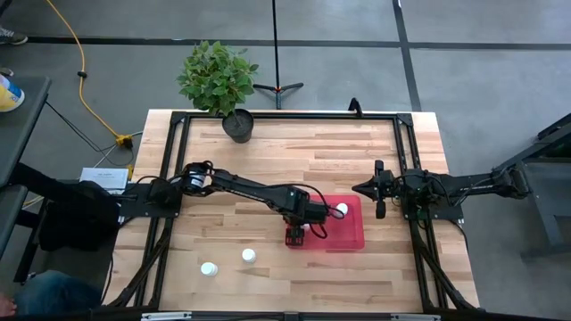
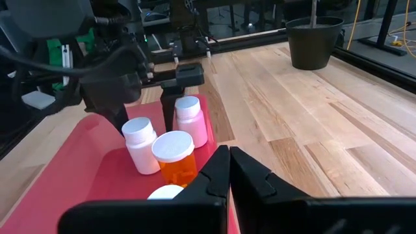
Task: Pick and place pill bottles into a basket
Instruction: Put the white pill bottle into the pink bin
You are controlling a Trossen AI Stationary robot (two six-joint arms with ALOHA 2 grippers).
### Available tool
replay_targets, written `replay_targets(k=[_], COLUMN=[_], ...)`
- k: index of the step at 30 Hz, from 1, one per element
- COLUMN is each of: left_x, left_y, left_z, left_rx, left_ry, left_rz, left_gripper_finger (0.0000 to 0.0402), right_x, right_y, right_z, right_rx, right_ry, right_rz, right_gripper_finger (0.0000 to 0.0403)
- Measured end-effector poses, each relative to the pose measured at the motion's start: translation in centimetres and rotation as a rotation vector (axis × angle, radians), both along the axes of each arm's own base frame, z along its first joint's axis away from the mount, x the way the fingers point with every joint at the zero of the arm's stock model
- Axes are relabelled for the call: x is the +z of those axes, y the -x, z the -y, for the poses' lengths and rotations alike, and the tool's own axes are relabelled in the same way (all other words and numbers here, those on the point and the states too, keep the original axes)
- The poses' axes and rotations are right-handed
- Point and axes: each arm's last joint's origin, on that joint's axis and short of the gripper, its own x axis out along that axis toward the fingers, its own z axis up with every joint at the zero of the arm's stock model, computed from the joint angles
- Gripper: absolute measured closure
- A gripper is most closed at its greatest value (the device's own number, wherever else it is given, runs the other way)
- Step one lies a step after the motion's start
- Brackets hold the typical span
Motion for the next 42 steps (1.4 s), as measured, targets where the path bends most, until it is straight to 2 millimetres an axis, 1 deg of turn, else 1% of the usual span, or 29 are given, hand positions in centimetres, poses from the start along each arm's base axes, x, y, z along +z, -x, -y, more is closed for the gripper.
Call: replay_targets(k=[9, 24, 31, 35, 42], left_x=[1.0, 1.8, 3.7, 4.6, 5.9], left_y=[0.4, 0.9, 0.6, 0.5, 0.6], left_z=[-0.1, -0.1, -0.1, -0.2, -0.3], left_rx=[0.001, 0.001, 0.004, 0.012, 0.014], left_ry=[-0.006, -0.006, -0.013, -0.048, -0.056], left_rz=[-0.002, -0.008, 0.026, 0.036, 0.041], left_gripper_finger=[0.0092, 0.0092, 0.0092, 0.0092, 0.0092], right_x=[0.0, 0.0, 0.0, 0.0, 0.0], right_y=[0.0, 0.0, 0.0, 0.0, 0.0], right_z=[0.0, 0.0, 0.0, 0.0, 0.0], right_rx=[0.000, 0.000, 0.000, 0.000, 0.000], right_ry=[0.000, 0.001, 0.002, 0.002, 0.002], right_rz=[0.000, 0.000, 0.000, -0.001, 0.000], right_gripper_finger=[0.0401, 0.0401, 0.0401, 0.0401, 0.0401])
